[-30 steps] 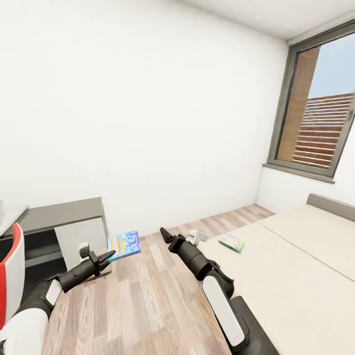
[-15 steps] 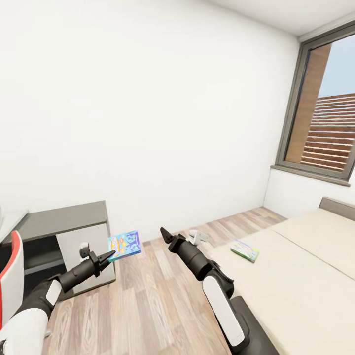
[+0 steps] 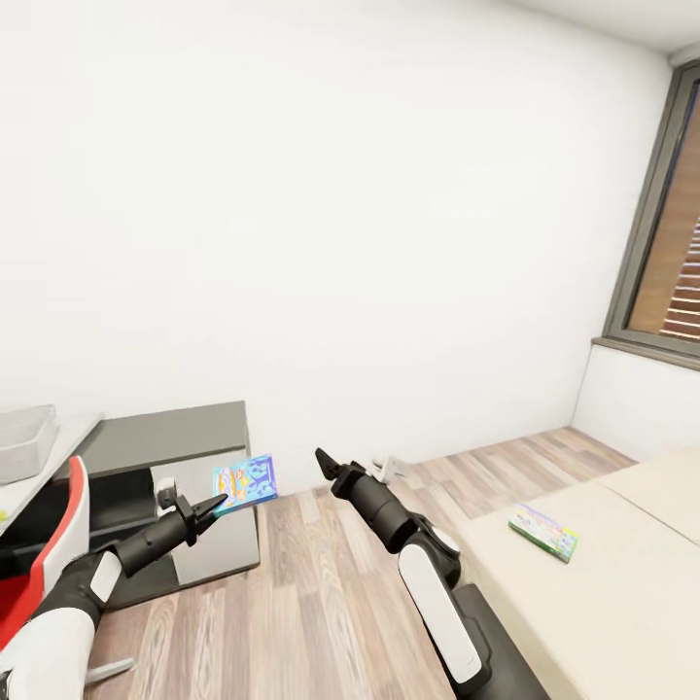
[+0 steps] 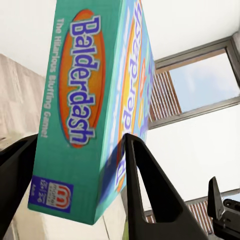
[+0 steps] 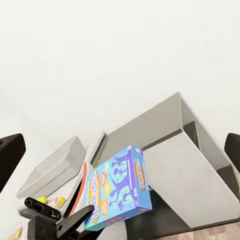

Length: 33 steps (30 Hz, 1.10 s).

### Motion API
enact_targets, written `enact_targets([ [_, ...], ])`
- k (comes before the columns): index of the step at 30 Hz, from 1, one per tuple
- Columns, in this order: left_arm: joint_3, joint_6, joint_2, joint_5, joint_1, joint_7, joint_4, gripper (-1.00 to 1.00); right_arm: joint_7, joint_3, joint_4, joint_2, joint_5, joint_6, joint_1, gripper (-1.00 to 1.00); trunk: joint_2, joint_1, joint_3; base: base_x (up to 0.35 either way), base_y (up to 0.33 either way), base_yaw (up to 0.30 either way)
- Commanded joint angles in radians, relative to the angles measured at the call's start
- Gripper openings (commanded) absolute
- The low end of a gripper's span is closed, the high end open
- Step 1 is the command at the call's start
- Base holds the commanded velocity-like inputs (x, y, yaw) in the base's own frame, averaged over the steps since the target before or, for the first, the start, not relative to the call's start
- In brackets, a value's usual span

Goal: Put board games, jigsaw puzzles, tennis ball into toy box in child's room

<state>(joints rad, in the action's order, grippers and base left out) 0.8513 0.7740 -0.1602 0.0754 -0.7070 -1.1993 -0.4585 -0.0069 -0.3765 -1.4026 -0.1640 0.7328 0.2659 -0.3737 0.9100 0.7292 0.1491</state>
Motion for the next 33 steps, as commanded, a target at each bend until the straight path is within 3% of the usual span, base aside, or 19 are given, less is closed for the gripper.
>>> enact_targets([
  [1,0.008,0.010,0.001,0.006,-0.002,-0.005,0.000,-1.00,-0.001,0.001,-0.001,0.000,0.007,0.004,-0.001,1.00,0.001,0.001,0.001,0.280,0.011,0.261],
  [10,0.008,0.010,0.001,0.006,-0.002,-0.005,0.000,-1.00,0.000,0.002,-0.001,0.001,0.008,0.003,-0.001,1.00,0.001,0.001,-0.004,0.311,0.002,0.207],
  [33,0.008,0.010,0.001,0.006,-0.002,-0.005,0.000,-1.00,-0.001,-0.001,-0.001,0.000,0.007,0.005,-0.001,1.00,0.001,0.001,0.005,0.323,0.000,0.005],
])
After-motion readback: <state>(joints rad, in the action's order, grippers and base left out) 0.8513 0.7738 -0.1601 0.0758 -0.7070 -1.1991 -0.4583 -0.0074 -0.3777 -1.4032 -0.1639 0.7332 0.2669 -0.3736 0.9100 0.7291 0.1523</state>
